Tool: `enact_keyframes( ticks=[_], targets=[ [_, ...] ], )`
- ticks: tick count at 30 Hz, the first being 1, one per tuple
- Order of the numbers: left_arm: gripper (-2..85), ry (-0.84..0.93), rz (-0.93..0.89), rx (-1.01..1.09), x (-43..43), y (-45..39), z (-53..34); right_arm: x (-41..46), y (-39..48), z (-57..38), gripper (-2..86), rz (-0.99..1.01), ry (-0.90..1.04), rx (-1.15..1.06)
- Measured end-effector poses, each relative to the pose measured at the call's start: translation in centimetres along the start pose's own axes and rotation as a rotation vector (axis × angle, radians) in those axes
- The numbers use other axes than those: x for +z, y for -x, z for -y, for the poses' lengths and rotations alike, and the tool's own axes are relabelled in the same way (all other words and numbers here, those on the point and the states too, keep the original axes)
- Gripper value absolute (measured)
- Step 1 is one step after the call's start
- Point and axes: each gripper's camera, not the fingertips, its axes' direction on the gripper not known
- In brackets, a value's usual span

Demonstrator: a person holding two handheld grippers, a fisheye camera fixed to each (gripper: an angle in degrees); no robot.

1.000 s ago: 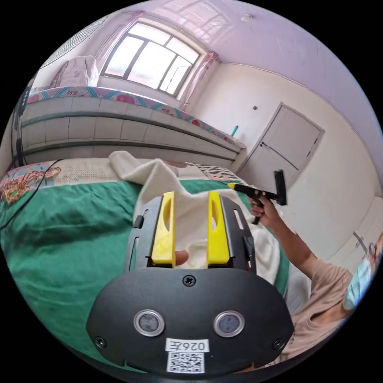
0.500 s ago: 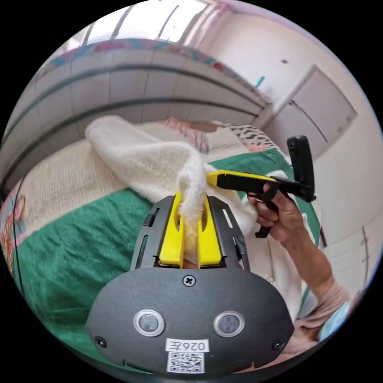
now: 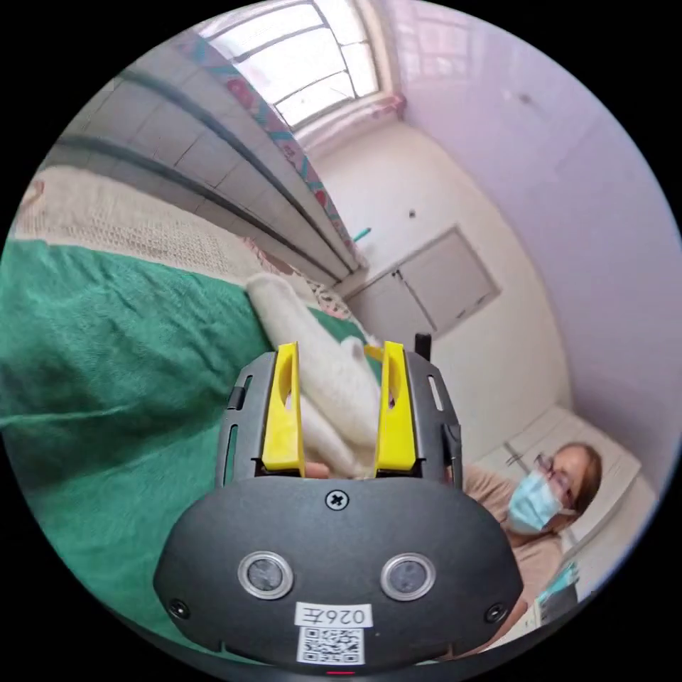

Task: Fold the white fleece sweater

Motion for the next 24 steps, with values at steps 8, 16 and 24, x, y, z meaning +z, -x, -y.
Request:
enact_keyframes(
  ticks=[8, 16, 24],
  targets=[
    [1.8, 0.39, 0.296, -0.198, 19.2, 5.1, 5.0, 16.2, -3.3, 7.0, 5.7, 0.108, 0.193, 0.242],
    [6.9, 0.131, -0.378, 0.389, 10.2, -12.1, 0.9, -1.8, 12.1, 1.5, 4.1, 0.47, -0.202, -0.448],
    [14.7, 0.238, 0.142, 0.26, 3.4, -14.3, -13.8, -9.3, 22.5, -20.5, 12.3, 0.116, 0.293, -0.601]
  ],
)
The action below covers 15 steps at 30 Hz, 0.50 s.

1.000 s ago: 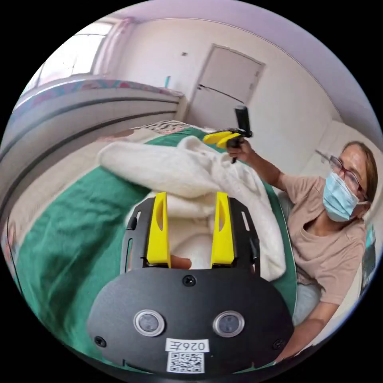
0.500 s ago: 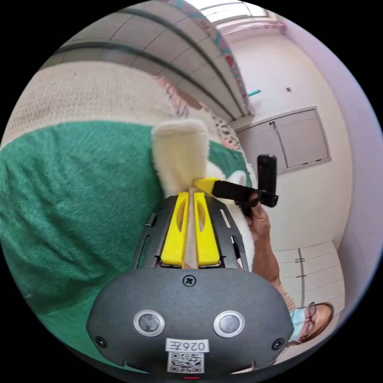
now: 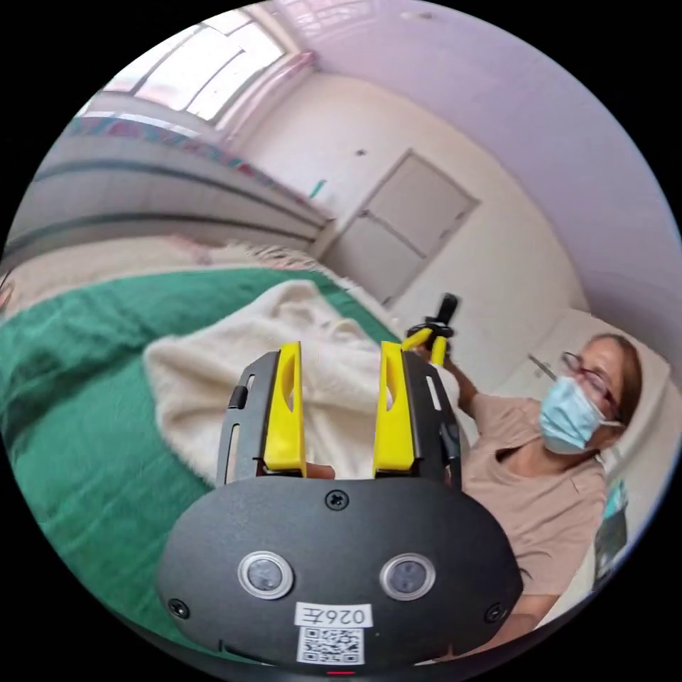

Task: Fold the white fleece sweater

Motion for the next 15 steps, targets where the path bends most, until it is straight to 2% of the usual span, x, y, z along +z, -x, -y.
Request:
enact_keyframes(
  ticks=[3, 6, 10, 13, 15],
  targets=[
    [13.7, 0.109, 0.148, -0.171, 1.8, 3.7, -1.6, 2.1, 1.1, -1.2, 11.4, -0.113, 0.105, 0.132],
    [14.1, 0.112, 0.174, -0.268, 3.4, 6.4, -0.8, 3.7, -0.8, 0.5, 10.0, -0.19, 0.133, 0.254],
    [18.4, 0.036, 0.209, -0.362, 4.2, 9.6, 1.7, 5.3, -5.9, 4.9, 10.6, -0.17, 0.075, 0.375],
    [19.1, 0.087, 0.221, -0.449, 6.5, 13.1, 3.5, 7.3, -13.0, 8.8, 12.6, -0.102, 0.009, 0.53],
    [11.3, 0.172, 0.234, -0.481, 8.6, 15.0, 4.5, 10.1, -18.8, 11.4, 12.2, -0.076, -0.018, 0.637]
  ],
)
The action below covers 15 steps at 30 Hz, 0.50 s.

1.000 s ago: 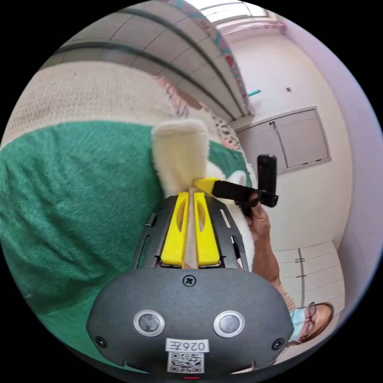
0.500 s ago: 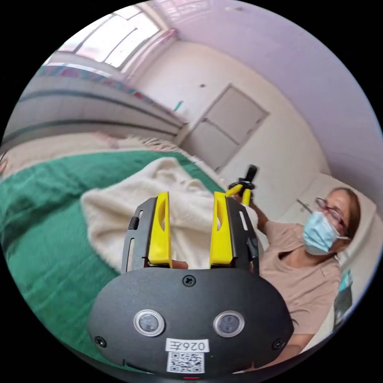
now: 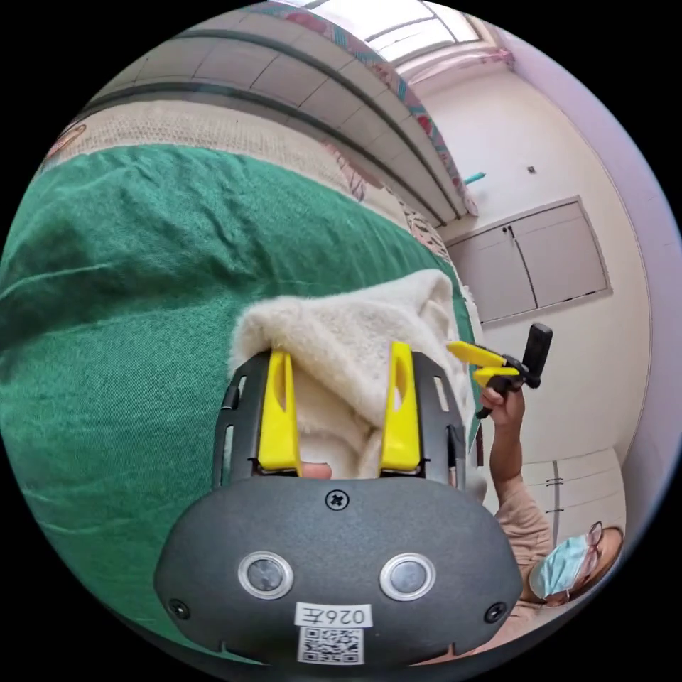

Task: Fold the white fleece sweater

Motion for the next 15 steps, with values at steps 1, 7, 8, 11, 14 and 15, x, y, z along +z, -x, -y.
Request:
enact_keyframes(
  ticks=[1, 7, 8, 11, 14, 15],
  targets=[
    [7.2, 0.023, 0.037, -0.001, 0.2, 0.0, 0.4, 1.2, -0.5, 1.2, 11.1, -0.002, 0.023, 0.011],
    [2.9, -0.04, -0.076, 0.206, -7.4, -1.4, 5.4, 2.2, -0.3, 8.7, 3.2, 0.193, 0.002, -0.075],
    [4.1, -0.097, -0.096, 0.19, -8.9, -0.4, 6.3, 1.2, -0.4, 9.5, 4.9, 0.092, -0.032, -0.08],
    [8.8, -0.099, -0.117, 0.038, -9.2, 3.6, 7.2, 1.8, -2.7, 10.8, 8.4, -0.055, 0.126, -0.006],
    [8.8, -0.142, -0.15, -0.012, -9.2, 5.9, 5.3, -0.2, -2.6, 8.3, 8.7, -0.046, 0.082, 0.001],
    [6.2, -0.14, -0.223, -0.014, -9.0, 6.5, 4.1, -1.1, -1.9, 7.0, 8.6, -0.013, 0.068, -0.017]
  ],
)
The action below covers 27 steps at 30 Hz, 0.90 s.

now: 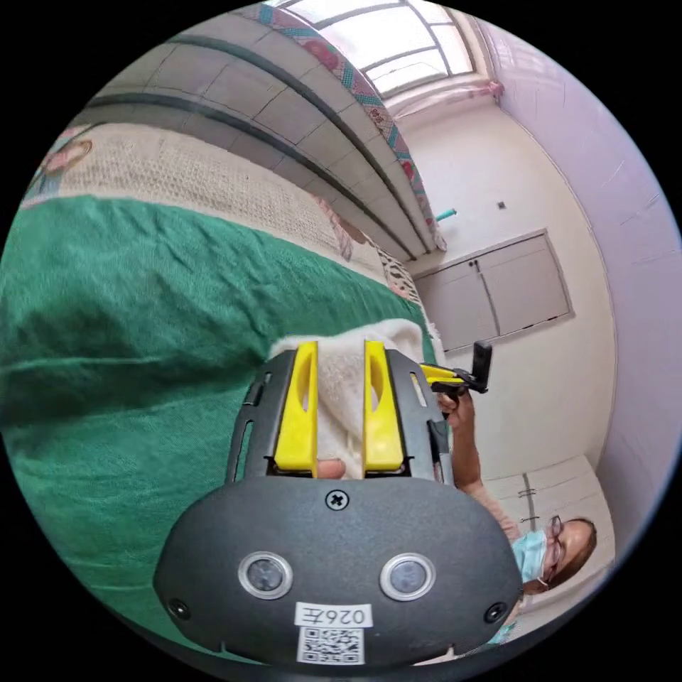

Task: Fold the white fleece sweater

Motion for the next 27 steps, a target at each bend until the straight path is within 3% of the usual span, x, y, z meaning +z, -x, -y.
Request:
enact_keyframes(
  ticks=[2, 6, 8, 10, 12, 15, 19, 22, 27],
  targets=[
    [3.5, 0.031, -0.074, 0.05, 0.2, -0.3, -1.6, -1.0, 1.6, -2.2, 8.6, 0.034, -0.003, -0.034],
    [14.7, 0.173, 0.123, 0.09, 2.2, -2.3, -3.2, -1.9, 5.9, -7.6, 11.5, -0.017, 0.039, -0.082],
    [15.0, 0.204, 0.147, 0.1, 3.3, -2.7, -2.4, -1.6, 7.3, -9.5, 12.3, -0.052, 0.069, -0.082],
    [12.8, 0.233, 0.132, 0.122, 4.9, -3.2, -1.1, -0.9, 8.5, -10.4, 11.1, -0.085, 0.101, -0.079],
    [1.9, 0.329, 0.196, 0.15, 7.3, -4.0, 0.4, 0.5, 10.1, -9.8, 1.3, -0.104, 0.219, -0.135],
    [1.0, 0.259, 0.296, 0.225, 3.6, -6.2, 1.6, -3.2, 12.3, -10.4, -0.1, -0.212, 0.165, -0.187],
    [0.3, 0.164, 0.113, 0.132, -2.8, -3.2, 2.7, -6.2, 10.7, -13.3, 3.5, -0.491, 0.198, -0.117],
    [-0.5, 0.064, 0.092, 0.108, -6.4, -2.7, 1.1, -7.6, 11.0, -16.2, 5.8, -0.397, 0.171, -0.095],
    [-0.9, -0.064, 0.053, 0.251, -7.7, -6.5, -2.6, -9.4, 13.4, -21.1, 8.2, -0.231, 0.042, -0.045]
  ],
)
